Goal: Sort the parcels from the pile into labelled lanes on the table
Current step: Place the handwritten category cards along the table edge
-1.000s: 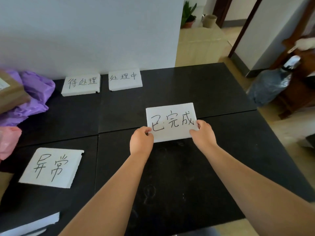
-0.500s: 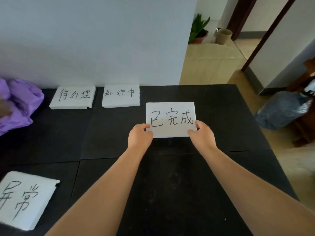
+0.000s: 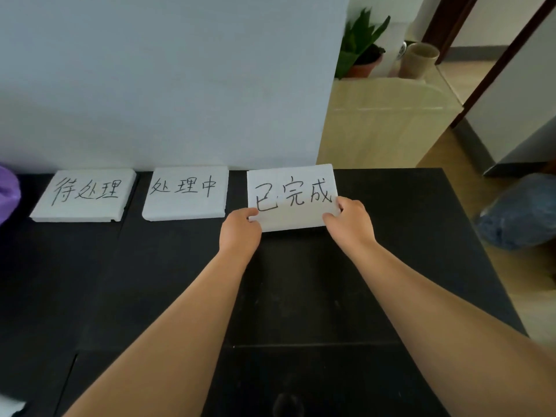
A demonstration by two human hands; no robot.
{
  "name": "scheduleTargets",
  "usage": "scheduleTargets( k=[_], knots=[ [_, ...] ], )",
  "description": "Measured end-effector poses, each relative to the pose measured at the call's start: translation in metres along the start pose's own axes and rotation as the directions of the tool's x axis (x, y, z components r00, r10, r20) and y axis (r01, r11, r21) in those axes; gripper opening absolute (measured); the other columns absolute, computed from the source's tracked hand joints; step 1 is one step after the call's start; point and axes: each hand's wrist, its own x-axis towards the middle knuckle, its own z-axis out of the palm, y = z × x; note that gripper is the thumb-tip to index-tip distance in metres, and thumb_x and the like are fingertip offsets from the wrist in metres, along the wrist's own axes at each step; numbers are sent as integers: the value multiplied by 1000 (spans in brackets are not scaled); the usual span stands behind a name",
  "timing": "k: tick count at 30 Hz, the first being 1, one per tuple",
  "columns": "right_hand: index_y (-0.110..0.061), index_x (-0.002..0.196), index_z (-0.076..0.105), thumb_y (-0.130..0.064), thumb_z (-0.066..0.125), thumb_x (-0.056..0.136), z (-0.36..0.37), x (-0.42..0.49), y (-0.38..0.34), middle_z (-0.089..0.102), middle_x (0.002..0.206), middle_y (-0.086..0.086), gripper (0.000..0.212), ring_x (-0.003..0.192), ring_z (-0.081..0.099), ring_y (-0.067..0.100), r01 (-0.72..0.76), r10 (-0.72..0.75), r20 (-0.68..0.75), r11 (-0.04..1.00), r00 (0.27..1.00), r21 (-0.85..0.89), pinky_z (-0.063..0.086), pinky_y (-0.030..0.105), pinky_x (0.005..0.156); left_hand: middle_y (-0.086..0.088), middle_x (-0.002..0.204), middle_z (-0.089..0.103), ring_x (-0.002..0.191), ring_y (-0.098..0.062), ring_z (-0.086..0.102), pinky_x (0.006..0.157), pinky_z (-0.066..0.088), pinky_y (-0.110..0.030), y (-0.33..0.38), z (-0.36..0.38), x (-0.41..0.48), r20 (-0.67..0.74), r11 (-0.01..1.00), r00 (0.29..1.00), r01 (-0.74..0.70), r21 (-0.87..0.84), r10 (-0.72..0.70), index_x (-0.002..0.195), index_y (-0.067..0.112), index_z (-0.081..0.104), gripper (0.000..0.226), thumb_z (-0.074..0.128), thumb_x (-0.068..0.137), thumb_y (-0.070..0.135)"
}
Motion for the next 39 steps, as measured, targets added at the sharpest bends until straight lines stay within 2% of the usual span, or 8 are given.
scheduleTargets(
  k=[6, 10, 13, 18, 22, 27, 34, 39],
  knots=[
    [-17, 136, 52, -20, 56, 93, 20, 39, -6, 50, 134, 4, 44, 96, 56, 14, -8, 9, 65, 1000, 998, -11, 53, 29, 77, -5, 139, 54, 82, -14, 56, 60, 40, -22, 7, 9, 42, 45, 996, 999, -15, 86, 12, 142, 18, 50, 50, 40, 95, 4],
    [-13, 146, 44, -21, 55, 95, 27, 50, -8, 47, 135, 6, 53, 96, 51, 15, -41, 46, 79, 996, 996, -73, 50, 30, 78, -6, 149, 46, 119, -24, 54, 82, 41, -25, 7, 14, 57, 67, 987, 997, -50, 155, 39, 145, 15, 47, 51, 40, 96, 3],
    [-14, 147, 42, -21, 55, 95, 31, 53, -8, 48, 134, 7, 54, 98, 53, 17, -54, 62, 70, 993, 996, -109, 51, 31, 80, -6, 152, 42, 131, -25, 47, 88, 37, -24, 7, 16, 60, 78, 980, 995, -73, 184, 59, 147, 14, 44, 51, 41, 97, 3],
    [-19, 147, 42, -21, 60, 91, 28, 46, -13, 48, 138, 5, 59, 111, 57, 22, -52, 61, 93, 994, 994, -91, 53, 33, 82, -2, 166, 11, 146, -24, 27, 92, 32, -23, 10, 11, 54, 150, 965, 986, -110, 239, 75, 156, 19, 27, 61, 37, 98, 1],
    [-24, 144, 45, -22, 63, 90, 15, 25, -19, 52, 139, 3, 57, 110, 59, 22, -48, 51, 77, 998, 996, -50, 58, 41, 84, 1, 166, 7, 146, -20, 29, 89, 34, -23, 10, -6, 35, 129, 971, 987, -122, 205, 97, 156, 22, 25, 63, 36, 98, 1],
    [-22, 144, 45, -23, 61, 96, -3, -13, -29, 50, 137, 5, 51, 100, 59, 19, -6, 8, 43, 999, 999, -50, 49, 27, 65, -5, 161, 27, 141, -27, 38, 111, 38, -39, 10, -33, -4, 105, 976, 989, -119, 184, 101, 155, 18, 28, 59, 43, 98, 8],
    [-21, 148, 41, -24, 57, 98, -18, -80, -44, 43, 144, 6, 52, 101, 59, 19, 52, -47, 79, 997, 996, -62, 47, 27, 66, -5, 157, 34, 121, -20, 52, 93, 43, -31, 4, -58, -72, 76, 981, 994, -87, 175, 75, 156, 20, 25, 60, 48, 101, 16],
    [-20, 146, 44, -22, 57, 99, -6, -121, -53, 45, 145, 6, 49, 91, 52, 11, 85, -79, 124, 996, 989, -37, 35, 18, 55, -5, 159, 30, 138, -22, 41, 101, 41, -32, -31, -67, -126, 67, 987, 997, -50, 153, 41, 156, 21, 24, 59, 48, 102, 19]
  ],
)
